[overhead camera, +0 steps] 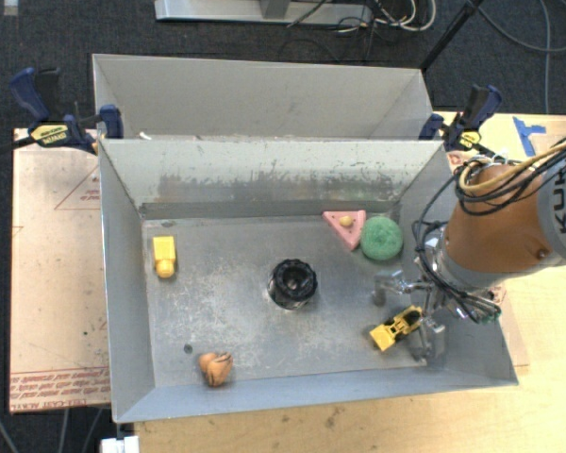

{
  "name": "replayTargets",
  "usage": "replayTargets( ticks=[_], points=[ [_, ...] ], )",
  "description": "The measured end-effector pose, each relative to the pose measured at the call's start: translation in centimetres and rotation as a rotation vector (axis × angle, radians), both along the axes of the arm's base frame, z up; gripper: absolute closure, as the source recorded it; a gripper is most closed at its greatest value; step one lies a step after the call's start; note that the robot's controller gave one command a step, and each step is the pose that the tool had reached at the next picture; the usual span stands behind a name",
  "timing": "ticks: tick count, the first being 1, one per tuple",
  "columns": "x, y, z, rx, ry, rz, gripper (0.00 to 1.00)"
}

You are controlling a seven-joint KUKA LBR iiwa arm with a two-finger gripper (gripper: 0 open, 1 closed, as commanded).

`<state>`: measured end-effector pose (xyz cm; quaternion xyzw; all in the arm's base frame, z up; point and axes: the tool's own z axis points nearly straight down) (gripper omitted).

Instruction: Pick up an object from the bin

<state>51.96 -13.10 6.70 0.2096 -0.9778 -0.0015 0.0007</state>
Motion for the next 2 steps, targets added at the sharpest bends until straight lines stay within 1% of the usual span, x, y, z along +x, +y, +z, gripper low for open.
replayTargets(
  ticks=[1,2],
  points=[
    [0.56,-1.66,0.3,0.0,-0.004,0.005,1.0],
    [0.56,-1.66,0.3,0.0,-0.004,0.005,1.0]
  ],
)
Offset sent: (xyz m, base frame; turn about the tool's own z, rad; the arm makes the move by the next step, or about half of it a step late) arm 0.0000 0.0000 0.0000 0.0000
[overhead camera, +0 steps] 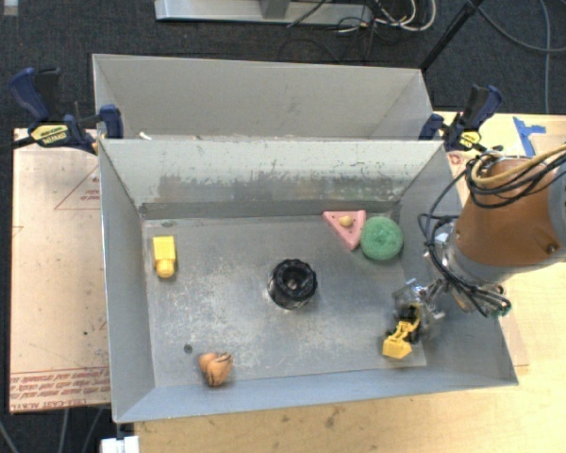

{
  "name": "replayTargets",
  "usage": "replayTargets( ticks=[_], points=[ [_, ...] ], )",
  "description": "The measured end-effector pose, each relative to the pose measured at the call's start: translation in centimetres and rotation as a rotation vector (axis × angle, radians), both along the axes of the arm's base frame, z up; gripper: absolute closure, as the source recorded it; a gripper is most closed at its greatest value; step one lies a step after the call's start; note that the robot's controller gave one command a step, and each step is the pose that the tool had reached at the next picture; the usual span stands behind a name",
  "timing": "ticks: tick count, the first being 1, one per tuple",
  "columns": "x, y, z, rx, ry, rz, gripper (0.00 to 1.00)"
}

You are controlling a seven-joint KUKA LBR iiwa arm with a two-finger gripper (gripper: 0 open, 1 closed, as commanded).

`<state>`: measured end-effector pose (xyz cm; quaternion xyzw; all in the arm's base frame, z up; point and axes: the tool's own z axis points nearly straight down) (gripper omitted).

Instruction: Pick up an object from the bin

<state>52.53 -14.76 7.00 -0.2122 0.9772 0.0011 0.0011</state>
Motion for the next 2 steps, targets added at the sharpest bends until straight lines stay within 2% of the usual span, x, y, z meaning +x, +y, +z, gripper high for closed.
replayTargets(
  ticks=[2],
  points=[
    [-0.15,0.07,0.83,0.001,0.006,-0.001,1.0]
  ],
)
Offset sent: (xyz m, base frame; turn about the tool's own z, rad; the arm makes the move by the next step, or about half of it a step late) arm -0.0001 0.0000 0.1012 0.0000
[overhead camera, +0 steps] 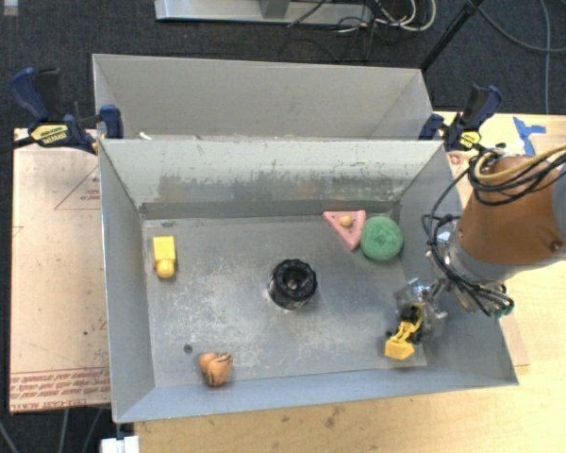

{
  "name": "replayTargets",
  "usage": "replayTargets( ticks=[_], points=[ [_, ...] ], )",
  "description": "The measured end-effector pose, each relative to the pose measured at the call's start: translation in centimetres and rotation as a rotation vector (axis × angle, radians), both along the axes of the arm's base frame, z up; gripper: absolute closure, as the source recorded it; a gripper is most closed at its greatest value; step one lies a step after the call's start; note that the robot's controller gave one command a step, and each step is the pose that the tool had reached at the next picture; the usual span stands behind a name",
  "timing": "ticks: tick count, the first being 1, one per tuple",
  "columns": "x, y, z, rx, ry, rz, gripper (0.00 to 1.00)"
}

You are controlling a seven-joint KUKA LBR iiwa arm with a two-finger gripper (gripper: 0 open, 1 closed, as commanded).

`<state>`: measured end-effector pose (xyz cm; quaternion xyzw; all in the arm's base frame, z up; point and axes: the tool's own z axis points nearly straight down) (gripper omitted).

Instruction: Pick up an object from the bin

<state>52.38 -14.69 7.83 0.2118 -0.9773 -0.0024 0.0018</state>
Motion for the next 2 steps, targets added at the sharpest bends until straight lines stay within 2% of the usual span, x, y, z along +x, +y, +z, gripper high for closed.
replayTargets(
  ticks=[1,2],
  points=[
    [-0.1,0.0,2.2,0.001,0.003,-0.001,1.0],
    [0.1,0.0,4.2,-0.003,-0.008,-0.001,1.0]
  ],
)
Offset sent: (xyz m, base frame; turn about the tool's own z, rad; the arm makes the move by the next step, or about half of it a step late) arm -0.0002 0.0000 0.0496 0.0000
